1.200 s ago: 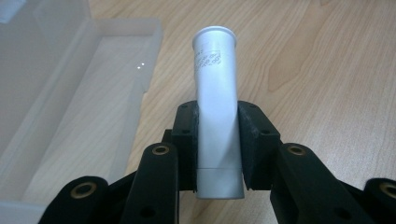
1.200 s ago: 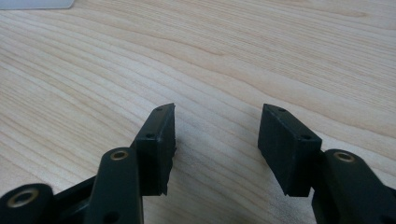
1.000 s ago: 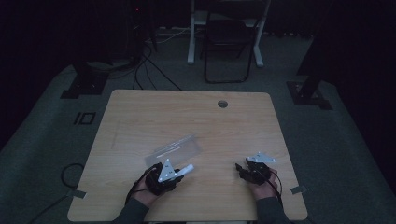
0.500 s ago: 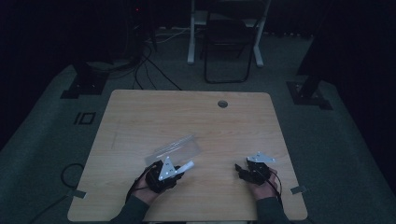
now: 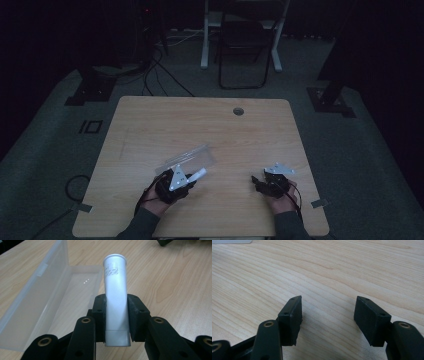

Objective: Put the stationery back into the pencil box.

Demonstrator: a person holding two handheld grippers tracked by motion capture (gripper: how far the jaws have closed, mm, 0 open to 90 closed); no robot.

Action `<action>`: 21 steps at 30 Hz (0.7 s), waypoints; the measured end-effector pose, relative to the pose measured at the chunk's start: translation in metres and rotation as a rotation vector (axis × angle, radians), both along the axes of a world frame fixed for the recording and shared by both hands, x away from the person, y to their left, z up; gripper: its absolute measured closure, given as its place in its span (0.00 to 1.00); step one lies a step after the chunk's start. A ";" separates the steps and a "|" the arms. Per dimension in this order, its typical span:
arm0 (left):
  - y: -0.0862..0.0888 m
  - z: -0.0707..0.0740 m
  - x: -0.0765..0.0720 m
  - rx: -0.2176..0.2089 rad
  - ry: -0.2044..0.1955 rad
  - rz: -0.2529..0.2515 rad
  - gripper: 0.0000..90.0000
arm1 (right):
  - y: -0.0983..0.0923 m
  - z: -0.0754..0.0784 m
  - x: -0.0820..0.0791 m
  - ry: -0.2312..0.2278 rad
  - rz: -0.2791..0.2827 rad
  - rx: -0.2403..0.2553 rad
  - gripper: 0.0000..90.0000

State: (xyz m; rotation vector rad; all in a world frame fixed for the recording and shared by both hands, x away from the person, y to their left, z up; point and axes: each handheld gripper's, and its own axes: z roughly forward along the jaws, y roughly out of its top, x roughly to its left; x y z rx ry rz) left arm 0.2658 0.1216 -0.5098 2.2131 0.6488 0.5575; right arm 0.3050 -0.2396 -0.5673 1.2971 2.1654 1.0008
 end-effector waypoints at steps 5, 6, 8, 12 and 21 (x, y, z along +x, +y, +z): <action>0.000 0.000 0.003 0.005 -0.017 0.022 0.79 | 0.000 0.000 0.000 0.000 0.000 0.000 0.44; 0.000 0.000 0.004 0.008 -0.018 0.025 0.79 | 0.000 0.000 0.000 0.000 0.000 0.000 0.44; 0.000 0.000 0.005 0.008 -0.022 0.032 0.79 | 0.000 0.000 0.000 0.000 0.000 0.000 0.44; 0.000 0.000 0.008 0.010 -0.027 0.041 0.79 | 0.000 0.000 0.000 0.000 0.000 0.000 0.44; -0.001 -0.002 0.013 0.017 -0.045 0.068 0.79 | 0.000 0.000 0.000 0.000 0.000 0.000 0.44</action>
